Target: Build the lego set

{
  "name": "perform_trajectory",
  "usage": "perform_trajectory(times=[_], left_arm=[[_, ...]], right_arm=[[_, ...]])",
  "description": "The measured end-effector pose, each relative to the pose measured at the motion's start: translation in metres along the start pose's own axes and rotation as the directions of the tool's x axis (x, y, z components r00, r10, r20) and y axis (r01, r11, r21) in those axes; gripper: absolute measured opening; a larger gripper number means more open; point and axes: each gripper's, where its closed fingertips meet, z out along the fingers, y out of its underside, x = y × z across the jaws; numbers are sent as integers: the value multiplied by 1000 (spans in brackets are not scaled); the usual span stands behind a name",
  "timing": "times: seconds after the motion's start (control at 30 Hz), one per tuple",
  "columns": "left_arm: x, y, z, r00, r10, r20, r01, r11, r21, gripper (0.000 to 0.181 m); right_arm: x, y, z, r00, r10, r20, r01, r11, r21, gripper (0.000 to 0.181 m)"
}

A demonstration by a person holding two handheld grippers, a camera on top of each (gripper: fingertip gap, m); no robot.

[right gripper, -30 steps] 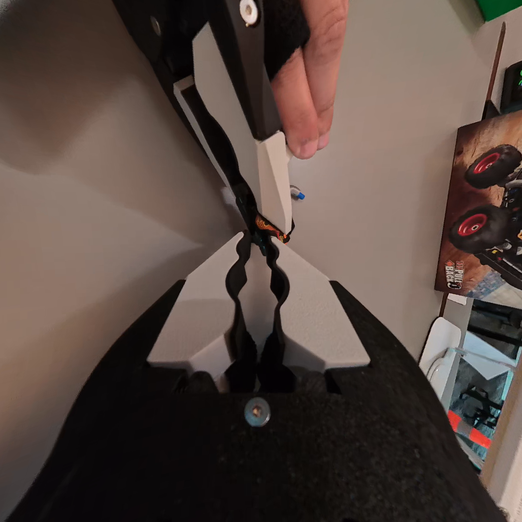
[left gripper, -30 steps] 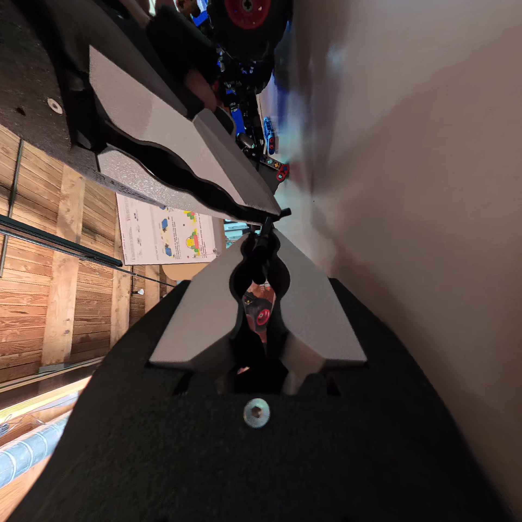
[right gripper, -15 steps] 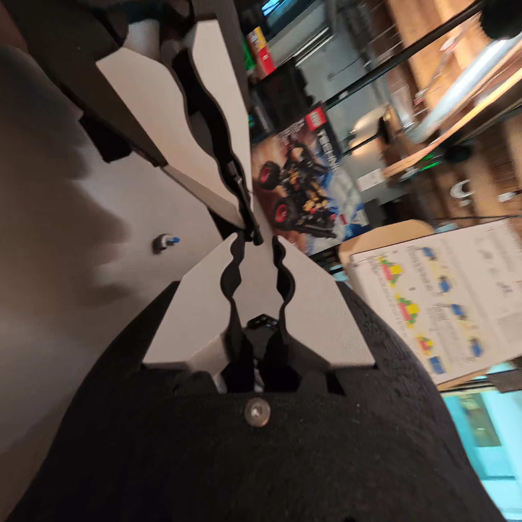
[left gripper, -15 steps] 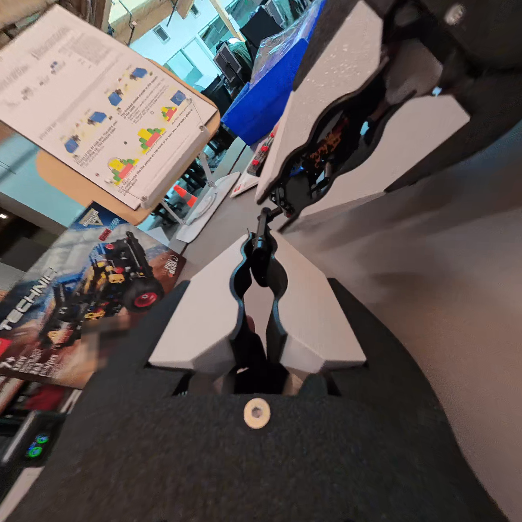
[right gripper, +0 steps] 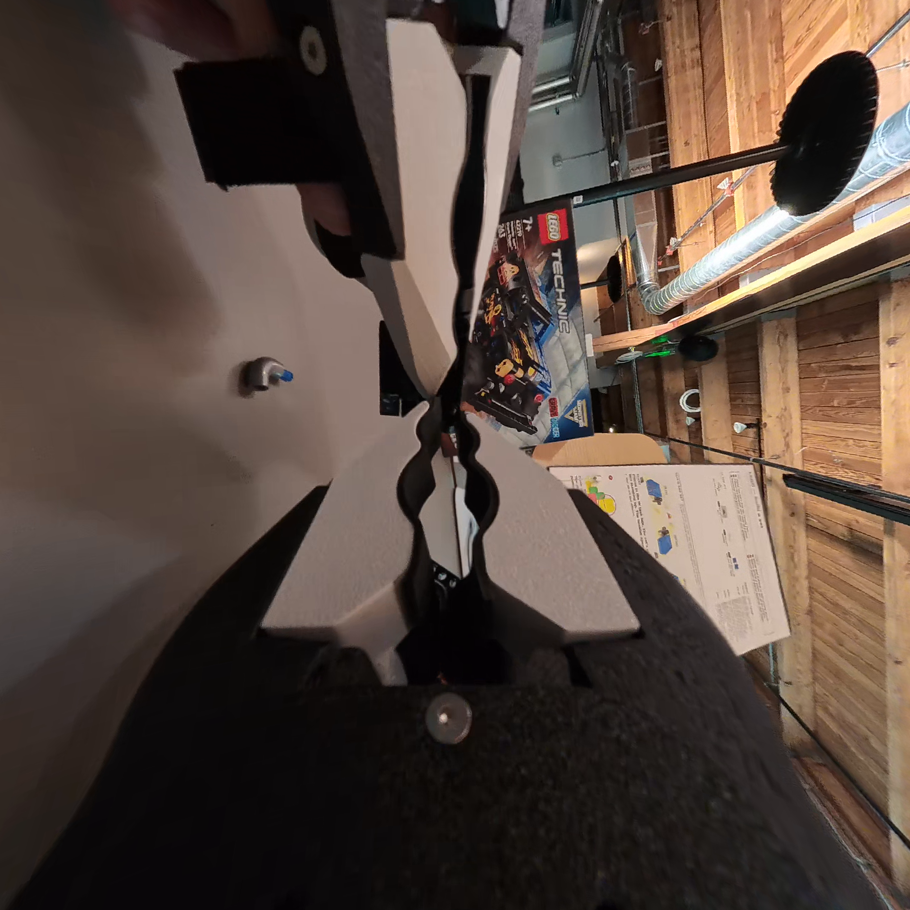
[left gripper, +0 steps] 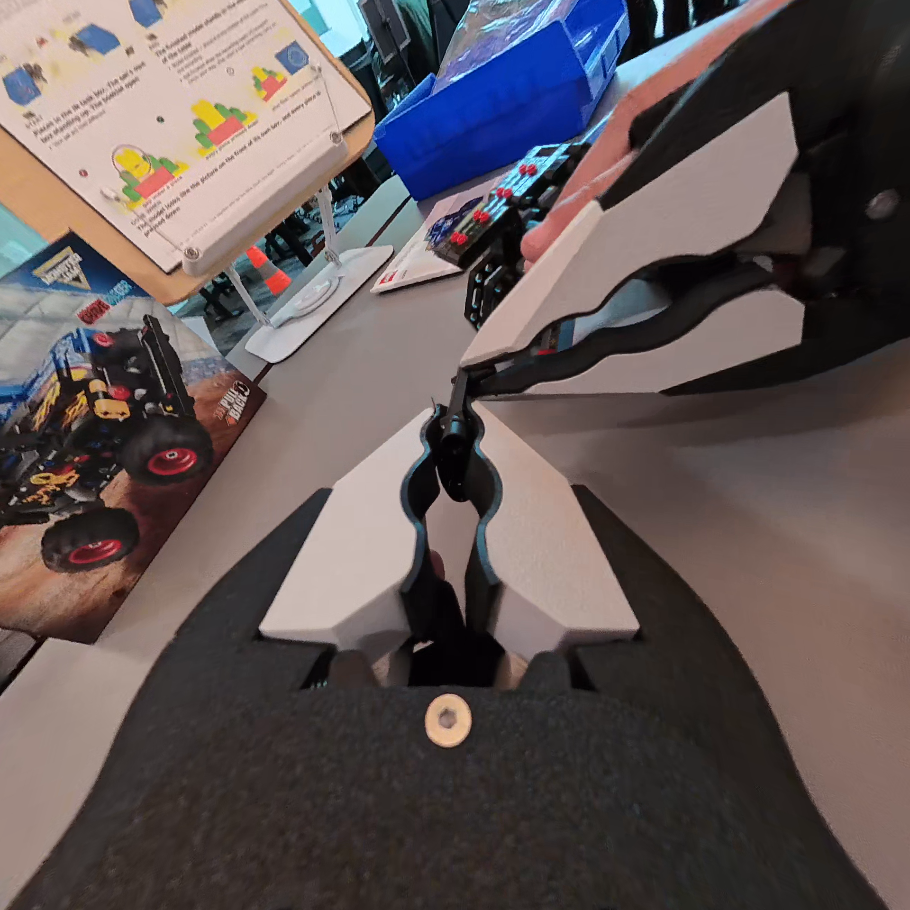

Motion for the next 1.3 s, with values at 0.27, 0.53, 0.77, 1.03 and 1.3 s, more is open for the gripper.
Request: perform_trajectory(times=[0.27, 0.53, 0.77, 1.03, 1.3], left_arm=[[-7, 8, 4, 998, -36, 52, 39, 997, -69, 5], [-8, 9, 2, 980, 163, 111, -152, 983, -100, 4], [-5, -7, -9, 738, 625, 254, -618, 777, -118, 3], [4, -41, -25, 577, 706, 412, -756, 652, -59, 3], [1, -45, -31, 562, 696, 448, -759, 649, -55, 4]], right_arm=[[-4, 5, 6, 1000, -9, 12, 10, 999, -39, 4], [-7, 5, 9, 991, 94, 91, -91, 995, -38, 4], [-16, -3, -8, 693, 536, 482, -527, 833, -167, 4], [2, -21, -37, 100, 779, 619, -845, 395, -360, 3], [3, -25, -33, 176, 793, 583, -837, 433, -336, 0]])
